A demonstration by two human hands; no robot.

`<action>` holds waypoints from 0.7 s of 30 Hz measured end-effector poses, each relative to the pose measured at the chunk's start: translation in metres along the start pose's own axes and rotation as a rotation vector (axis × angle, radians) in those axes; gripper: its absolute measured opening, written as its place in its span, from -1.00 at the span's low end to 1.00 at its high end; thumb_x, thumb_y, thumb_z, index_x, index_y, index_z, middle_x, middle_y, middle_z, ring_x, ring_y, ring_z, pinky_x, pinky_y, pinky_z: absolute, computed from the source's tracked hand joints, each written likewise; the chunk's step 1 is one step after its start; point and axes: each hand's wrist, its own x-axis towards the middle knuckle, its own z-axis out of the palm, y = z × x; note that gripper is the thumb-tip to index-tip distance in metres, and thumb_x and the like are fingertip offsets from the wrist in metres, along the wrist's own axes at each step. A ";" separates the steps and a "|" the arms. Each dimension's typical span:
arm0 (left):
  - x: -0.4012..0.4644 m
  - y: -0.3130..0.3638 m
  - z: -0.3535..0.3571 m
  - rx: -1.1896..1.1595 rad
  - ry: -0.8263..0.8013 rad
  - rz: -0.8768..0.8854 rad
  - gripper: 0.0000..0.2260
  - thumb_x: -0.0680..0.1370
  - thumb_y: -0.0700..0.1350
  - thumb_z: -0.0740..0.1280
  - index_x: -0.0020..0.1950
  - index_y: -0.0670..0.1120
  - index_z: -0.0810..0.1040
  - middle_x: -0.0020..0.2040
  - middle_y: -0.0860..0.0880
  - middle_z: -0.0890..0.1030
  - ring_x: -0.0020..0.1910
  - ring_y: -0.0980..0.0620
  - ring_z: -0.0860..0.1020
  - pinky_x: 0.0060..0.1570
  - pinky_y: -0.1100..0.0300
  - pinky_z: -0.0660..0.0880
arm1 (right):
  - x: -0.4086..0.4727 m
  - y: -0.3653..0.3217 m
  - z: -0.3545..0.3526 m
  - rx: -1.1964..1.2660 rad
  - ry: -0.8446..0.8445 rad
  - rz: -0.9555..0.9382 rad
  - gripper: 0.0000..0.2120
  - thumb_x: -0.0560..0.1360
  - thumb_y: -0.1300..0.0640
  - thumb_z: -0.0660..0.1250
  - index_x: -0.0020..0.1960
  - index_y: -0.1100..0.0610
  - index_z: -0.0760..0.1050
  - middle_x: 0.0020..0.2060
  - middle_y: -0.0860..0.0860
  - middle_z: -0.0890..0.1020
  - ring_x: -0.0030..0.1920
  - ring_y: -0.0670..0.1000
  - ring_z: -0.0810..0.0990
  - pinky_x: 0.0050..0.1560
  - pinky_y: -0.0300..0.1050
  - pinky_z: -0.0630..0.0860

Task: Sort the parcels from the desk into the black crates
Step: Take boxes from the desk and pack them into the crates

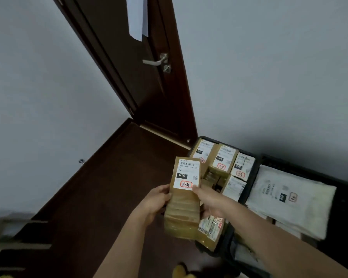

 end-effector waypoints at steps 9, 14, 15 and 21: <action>0.087 0.018 -0.017 0.254 -0.330 -0.027 -0.59 0.60 -0.35 0.25 0.40 -0.03 0.39 0.33 -0.02 0.51 0.17 -0.07 0.59 -0.10 0.10 0.63 | 0.043 0.005 0.016 0.139 0.288 0.052 -0.73 0.64 0.08 0.16 0.33 0.05 0.34 0.16 0.08 0.55 0.14 0.14 0.57 0.00 0.09 0.60; 0.125 0.008 -0.024 0.337 -0.450 -0.026 -0.53 0.60 -0.35 0.24 0.47 -0.03 0.34 0.23 0.08 0.51 -0.02 0.15 0.54 -0.32 0.32 0.51 | 0.064 0.014 0.042 0.229 0.409 0.088 -0.84 0.62 0.19 0.18 0.10 -0.04 0.44 0.05 0.03 0.59 0.06 0.08 0.56 0.20 0.15 0.55; 0.131 0.005 -0.022 0.337 -0.461 -0.039 -0.52 0.59 -0.35 0.24 0.48 -0.04 0.33 0.30 0.06 0.50 0.02 0.13 0.54 -0.32 0.32 0.52 | 0.066 0.016 0.044 0.250 0.433 0.085 -0.82 0.62 0.22 0.18 0.04 -0.05 0.43 0.00 0.00 0.58 0.04 0.06 0.55 0.21 0.13 0.53; 0.165 -0.017 0.003 0.246 -0.507 -0.092 -0.51 0.57 -0.36 0.27 0.40 0.07 0.37 0.27 0.06 0.53 0.06 0.01 0.61 -0.01 -0.02 0.63 | 0.086 0.038 0.033 0.244 0.605 -0.004 -0.62 0.59 0.31 0.23 0.35 0.06 0.27 0.02 -0.07 0.50 0.07 -0.02 0.47 0.05 -0.08 0.52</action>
